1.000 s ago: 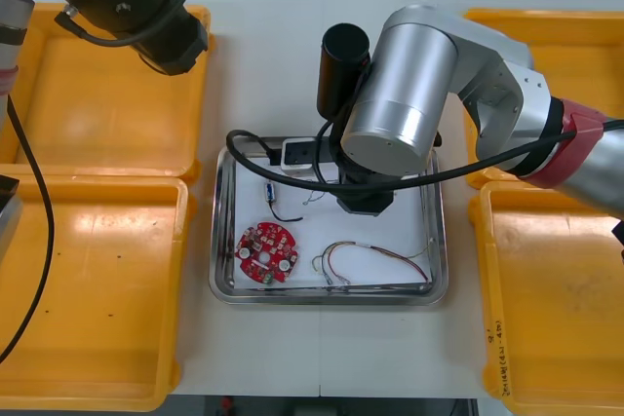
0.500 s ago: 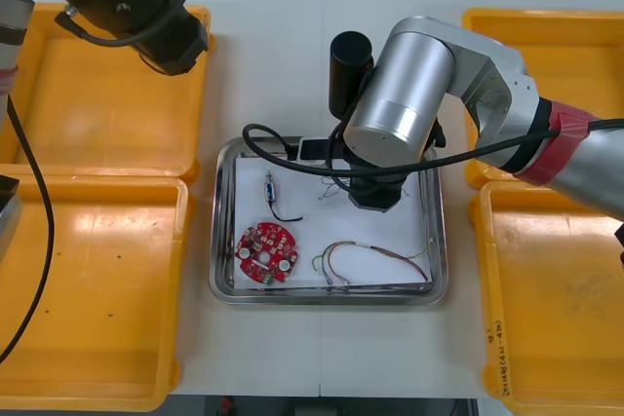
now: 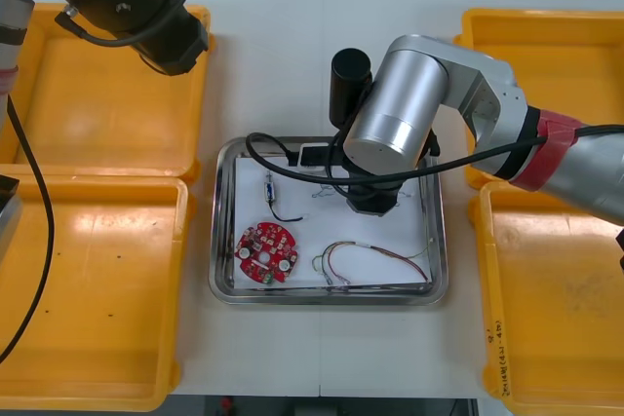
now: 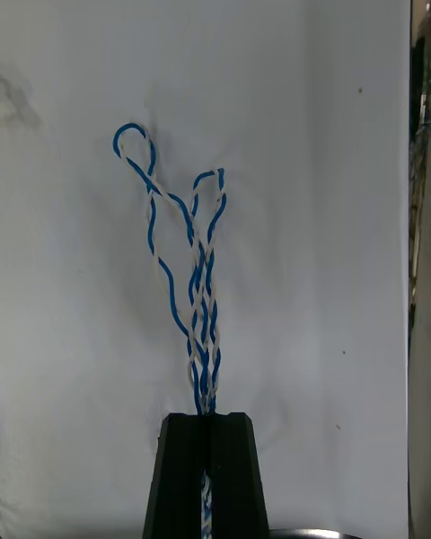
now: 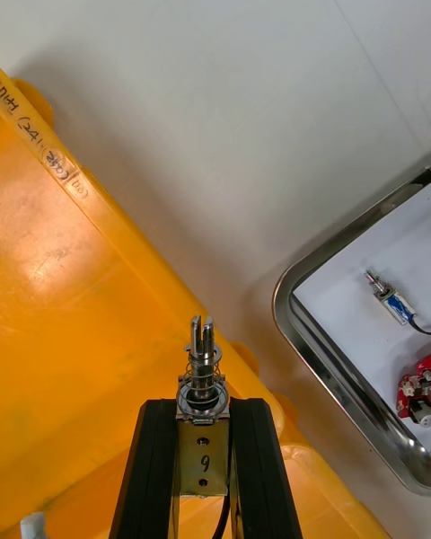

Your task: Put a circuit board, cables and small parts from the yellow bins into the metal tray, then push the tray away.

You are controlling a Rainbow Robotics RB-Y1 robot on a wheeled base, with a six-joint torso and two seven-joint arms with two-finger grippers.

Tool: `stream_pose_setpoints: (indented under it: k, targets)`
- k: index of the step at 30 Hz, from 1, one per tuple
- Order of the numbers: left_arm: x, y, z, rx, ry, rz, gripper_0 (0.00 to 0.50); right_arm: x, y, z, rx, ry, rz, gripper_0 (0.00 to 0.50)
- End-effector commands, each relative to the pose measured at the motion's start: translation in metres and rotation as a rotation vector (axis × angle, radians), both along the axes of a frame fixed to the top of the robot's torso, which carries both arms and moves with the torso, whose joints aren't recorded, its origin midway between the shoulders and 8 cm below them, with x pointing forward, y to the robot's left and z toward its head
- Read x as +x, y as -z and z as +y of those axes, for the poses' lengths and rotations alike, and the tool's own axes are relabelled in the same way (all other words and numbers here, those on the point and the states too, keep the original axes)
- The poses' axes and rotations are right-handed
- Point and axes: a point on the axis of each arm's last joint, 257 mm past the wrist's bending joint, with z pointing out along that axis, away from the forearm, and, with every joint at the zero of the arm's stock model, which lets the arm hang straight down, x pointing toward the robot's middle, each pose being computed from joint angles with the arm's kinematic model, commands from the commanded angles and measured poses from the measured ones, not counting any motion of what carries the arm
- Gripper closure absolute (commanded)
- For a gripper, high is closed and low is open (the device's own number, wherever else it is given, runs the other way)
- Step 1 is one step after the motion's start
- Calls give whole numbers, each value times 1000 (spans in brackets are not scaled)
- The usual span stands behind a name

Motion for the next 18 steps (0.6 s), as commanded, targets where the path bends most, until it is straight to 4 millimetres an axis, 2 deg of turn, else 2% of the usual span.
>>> stream_pose_setpoints:
  k: [1, 2, 4, 5, 6, 18]
  targets:
    - [-1, -18, -9, -94, -84, -23, 499, 5, -15, 16, -1, -40, -39, 393]
    - [-1, -18, -9, -94, -83, -23, 499, 6, -15, 16, -4, -42, -41, 360]
    - [-1, -18, -9, -94, -83, -23, 500, 9, -17, 16, -7, -46, -56, 78]
    - [-1, -18, -9, -93, -83, -23, 500, 9, -17, 15, -7, -46, -56, 28]
    - [-1, -18, -9, -93, -84, -25, 500, 10, -18, 16, -6, -45, -60, 0]
    - [-1, -18, -9, -94, -83, -23, 500, 11, -28, 18, 18, -35, -64, 0]
